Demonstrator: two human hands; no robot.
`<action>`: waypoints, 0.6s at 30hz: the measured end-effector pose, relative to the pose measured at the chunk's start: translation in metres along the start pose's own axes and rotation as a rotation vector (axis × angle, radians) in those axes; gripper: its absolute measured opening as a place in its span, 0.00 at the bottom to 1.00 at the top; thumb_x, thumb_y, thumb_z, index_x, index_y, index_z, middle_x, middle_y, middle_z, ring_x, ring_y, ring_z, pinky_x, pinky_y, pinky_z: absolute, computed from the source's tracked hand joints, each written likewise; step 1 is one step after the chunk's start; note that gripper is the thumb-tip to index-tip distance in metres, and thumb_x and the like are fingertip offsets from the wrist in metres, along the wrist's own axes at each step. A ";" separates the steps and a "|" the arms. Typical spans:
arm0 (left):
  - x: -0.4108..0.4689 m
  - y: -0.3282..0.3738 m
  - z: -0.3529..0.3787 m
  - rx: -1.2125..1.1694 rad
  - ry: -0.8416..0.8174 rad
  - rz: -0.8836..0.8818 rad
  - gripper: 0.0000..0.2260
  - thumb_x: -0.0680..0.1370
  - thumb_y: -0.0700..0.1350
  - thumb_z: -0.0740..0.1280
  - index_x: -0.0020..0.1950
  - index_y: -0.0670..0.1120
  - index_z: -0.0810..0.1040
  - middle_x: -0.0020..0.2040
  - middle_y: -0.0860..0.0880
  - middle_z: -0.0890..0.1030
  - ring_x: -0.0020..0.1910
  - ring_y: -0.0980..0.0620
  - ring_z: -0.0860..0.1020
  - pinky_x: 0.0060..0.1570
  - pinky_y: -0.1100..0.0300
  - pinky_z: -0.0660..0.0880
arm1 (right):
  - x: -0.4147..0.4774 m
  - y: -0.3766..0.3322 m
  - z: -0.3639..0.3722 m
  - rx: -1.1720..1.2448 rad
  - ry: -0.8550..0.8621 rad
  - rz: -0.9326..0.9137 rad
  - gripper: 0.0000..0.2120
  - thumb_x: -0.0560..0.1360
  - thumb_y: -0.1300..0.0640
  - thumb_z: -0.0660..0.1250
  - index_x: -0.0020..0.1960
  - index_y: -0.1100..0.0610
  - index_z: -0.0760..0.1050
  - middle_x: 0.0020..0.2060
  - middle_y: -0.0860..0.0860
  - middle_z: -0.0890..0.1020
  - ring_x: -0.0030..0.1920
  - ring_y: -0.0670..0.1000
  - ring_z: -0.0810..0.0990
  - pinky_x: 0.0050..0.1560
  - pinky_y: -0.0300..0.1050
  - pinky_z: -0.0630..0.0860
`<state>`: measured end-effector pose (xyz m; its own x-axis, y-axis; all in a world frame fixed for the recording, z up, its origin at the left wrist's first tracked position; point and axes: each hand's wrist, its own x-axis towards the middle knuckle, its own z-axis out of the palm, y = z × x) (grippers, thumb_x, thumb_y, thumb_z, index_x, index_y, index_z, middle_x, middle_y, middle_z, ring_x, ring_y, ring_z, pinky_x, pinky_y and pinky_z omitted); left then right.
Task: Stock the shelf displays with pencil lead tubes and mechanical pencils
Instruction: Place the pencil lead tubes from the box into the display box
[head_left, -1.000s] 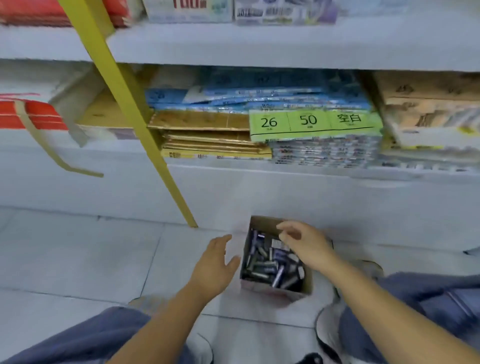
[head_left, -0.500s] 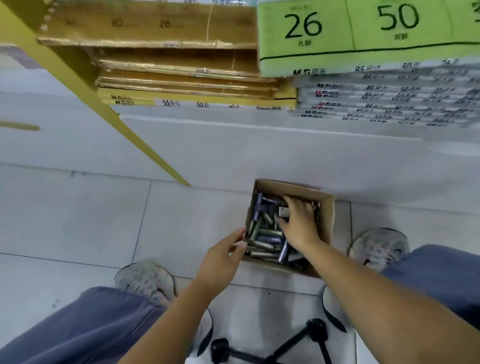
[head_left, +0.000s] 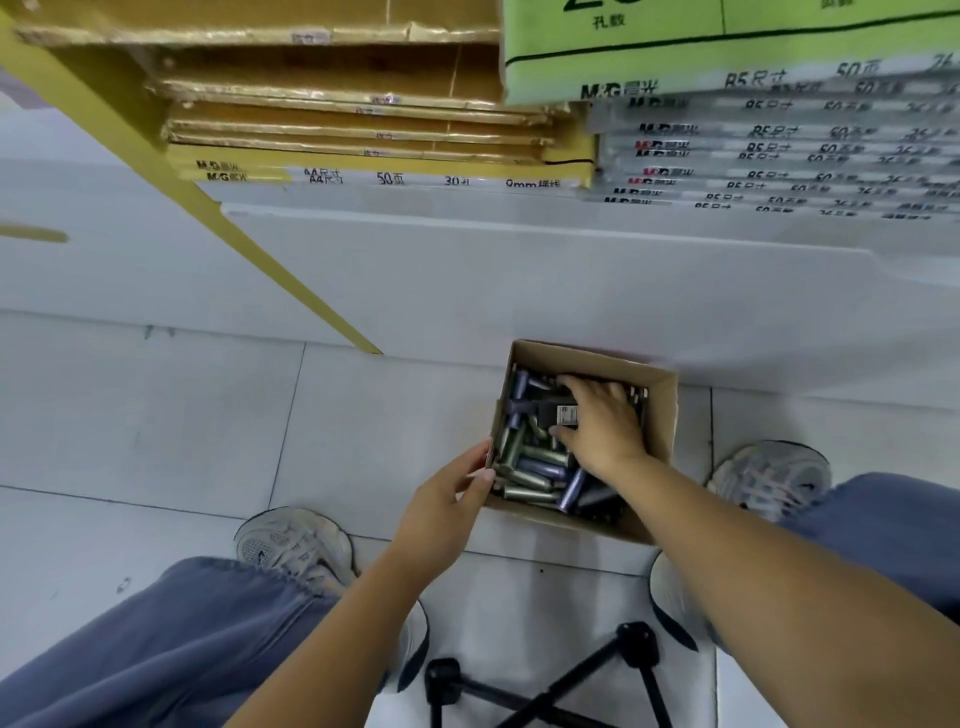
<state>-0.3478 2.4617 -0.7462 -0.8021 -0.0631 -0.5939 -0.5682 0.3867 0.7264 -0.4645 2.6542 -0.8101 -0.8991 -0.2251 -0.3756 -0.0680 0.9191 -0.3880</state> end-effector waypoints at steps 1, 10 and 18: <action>0.000 -0.001 0.001 -0.013 -0.002 -0.002 0.16 0.84 0.48 0.60 0.67 0.68 0.71 0.56 0.72 0.79 0.52 0.74 0.76 0.51 0.73 0.73 | 0.000 0.001 0.000 -0.018 -0.021 -0.006 0.34 0.72 0.48 0.72 0.74 0.49 0.63 0.69 0.49 0.71 0.68 0.56 0.63 0.68 0.50 0.63; -0.002 0.002 -0.001 -0.010 -0.019 -0.001 0.17 0.84 0.48 0.59 0.66 0.69 0.71 0.56 0.73 0.78 0.56 0.72 0.75 0.59 0.62 0.74 | -0.002 0.001 -0.003 -0.083 -0.013 -0.050 0.26 0.73 0.48 0.70 0.69 0.51 0.69 0.63 0.50 0.77 0.62 0.56 0.70 0.60 0.51 0.68; -0.003 0.006 -0.001 0.011 -0.033 0.014 0.17 0.85 0.48 0.58 0.62 0.73 0.69 0.52 0.78 0.77 0.55 0.75 0.74 0.54 0.68 0.73 | -0.010 -0.006 -0.007 0.176 -0.076 -0.032 0.13 0.74 0.52 0.70 0.56 0.53 0.74 0.47 0.51 0.83 0.49 0.55 0.80 0.43 0.45 0.72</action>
<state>-0.3494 2.4633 -0.7395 -0.8036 -0.0276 -0.5946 -0.5547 0.3970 0.7312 -0.4581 2.6536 -0.7982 -0.8621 -0.2833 -0.4202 -0.0134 0.8417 -0.5399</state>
